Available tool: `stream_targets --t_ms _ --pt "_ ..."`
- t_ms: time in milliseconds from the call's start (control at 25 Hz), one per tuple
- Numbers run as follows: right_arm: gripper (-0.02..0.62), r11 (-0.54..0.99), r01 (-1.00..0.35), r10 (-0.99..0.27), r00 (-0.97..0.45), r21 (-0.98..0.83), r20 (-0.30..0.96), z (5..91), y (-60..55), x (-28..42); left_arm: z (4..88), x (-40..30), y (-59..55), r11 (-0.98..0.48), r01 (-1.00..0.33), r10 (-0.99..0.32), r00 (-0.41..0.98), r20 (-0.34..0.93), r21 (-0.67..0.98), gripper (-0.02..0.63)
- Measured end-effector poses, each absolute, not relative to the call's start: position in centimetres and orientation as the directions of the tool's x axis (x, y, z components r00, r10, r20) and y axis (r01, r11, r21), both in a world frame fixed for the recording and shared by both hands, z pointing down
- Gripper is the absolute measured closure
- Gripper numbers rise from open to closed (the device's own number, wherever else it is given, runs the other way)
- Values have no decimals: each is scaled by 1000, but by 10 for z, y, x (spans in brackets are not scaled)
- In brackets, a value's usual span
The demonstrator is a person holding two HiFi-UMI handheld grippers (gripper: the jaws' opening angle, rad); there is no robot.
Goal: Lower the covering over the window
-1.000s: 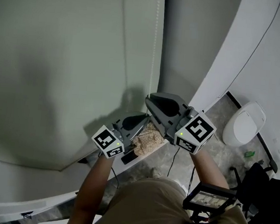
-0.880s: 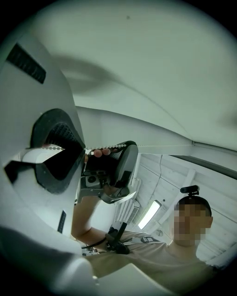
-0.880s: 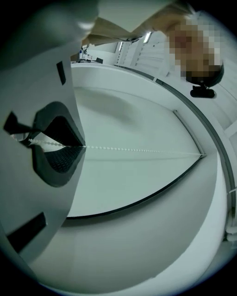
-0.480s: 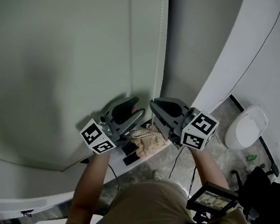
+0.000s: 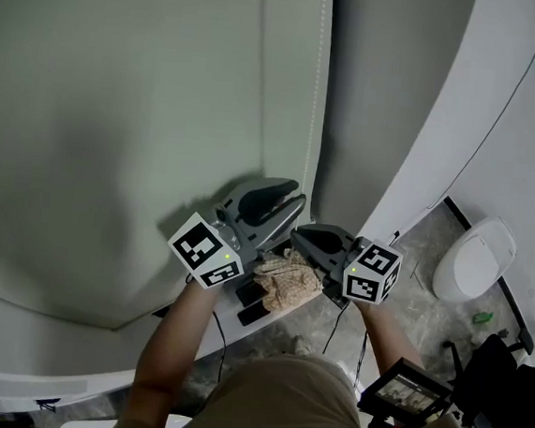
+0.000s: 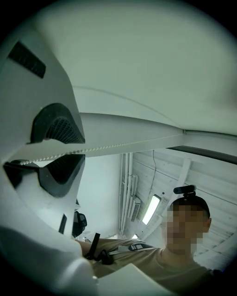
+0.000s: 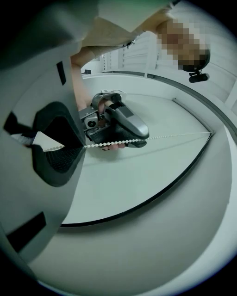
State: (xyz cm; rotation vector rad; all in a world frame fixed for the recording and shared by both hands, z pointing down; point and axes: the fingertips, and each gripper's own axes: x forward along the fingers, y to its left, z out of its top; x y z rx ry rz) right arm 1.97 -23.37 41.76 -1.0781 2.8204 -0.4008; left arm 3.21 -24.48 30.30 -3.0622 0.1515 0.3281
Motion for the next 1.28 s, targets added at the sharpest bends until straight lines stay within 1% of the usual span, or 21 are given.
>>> stream_targets --t_ms 80,200,360,520,560,600,640,680,720,800,960,1040,1080,1120,1280 --pt "586 717 -641 -665 -747 -275 6 418 -232 18 307 33 -243 -992 -115 -101 971 -215 -54 566" --pt "586 723 -634 -656 -755 -274 13 417 -232 16 308 34 -242 -989 -133 -116 970 -213 -70 575" --pt "585 716 -652 -665 -746 -250 42 414 -231 18 305 31 -239 -991 -128 -115 966 -231 -43 583" --pt "584 719 -680 -681 -730 -141 49 409 -233 20 304 22 -242 -972 -196 -163 960 -226 -131 583" --pt "580 723 -678 -680 -732 -133 33 406 -233 22 307 21 -242 -968 -204 -170 961 -216 -145 584" --pt "557 725 -673 -680 -733 -144 0 400 -233 26 311 22 -242 -967 -205 -173 963 -206 -149 584" --pt "508 726 -666 -681 -731 -174 -46 391 -234 31 318 23 -241 -969 -201 -172 966 -195 -143 583" --pt "486 725 -656 -683 -724 -212 -97 379 -234 38 326 24 -241 -972 -195 -170 968 -183 -130 584" --pt "483 723 -646 -686 -713 -244 -143 366 -234 44 335 25 -241 -976 -187 -167 971 -169 -113 583" --pt "485 723 -640 -689 -697 -260 -199 342 -232 49 362 27 -237 -983 -165 -153 979 -135 -77 583" --pt "485 701 -699 -712 -677 -142 -185 321 -231 40 417 29 -223 -993 -120 -121 989 -84 15 583" --pt "496 681 -727 -730 -664 -86 -164 319 -231 38 431 28 -218 -992 -112 -117 989 -90 58 583" --pt "529 674 -735 -736 -659 -70 -156 320 -231 37 435 27 -217 -991 -109 -117 988 -101 77 583" --pt "538 673 -737 -736 -659 -65 -152 322 -231 37 436 25 -216 -990 -107 -117 987 -112 91 583" --pt "537 689 -719 -723 -676 -85 -144 327 -231 32 435 25 -209 -991 -91 -103 987 -119 99 583"
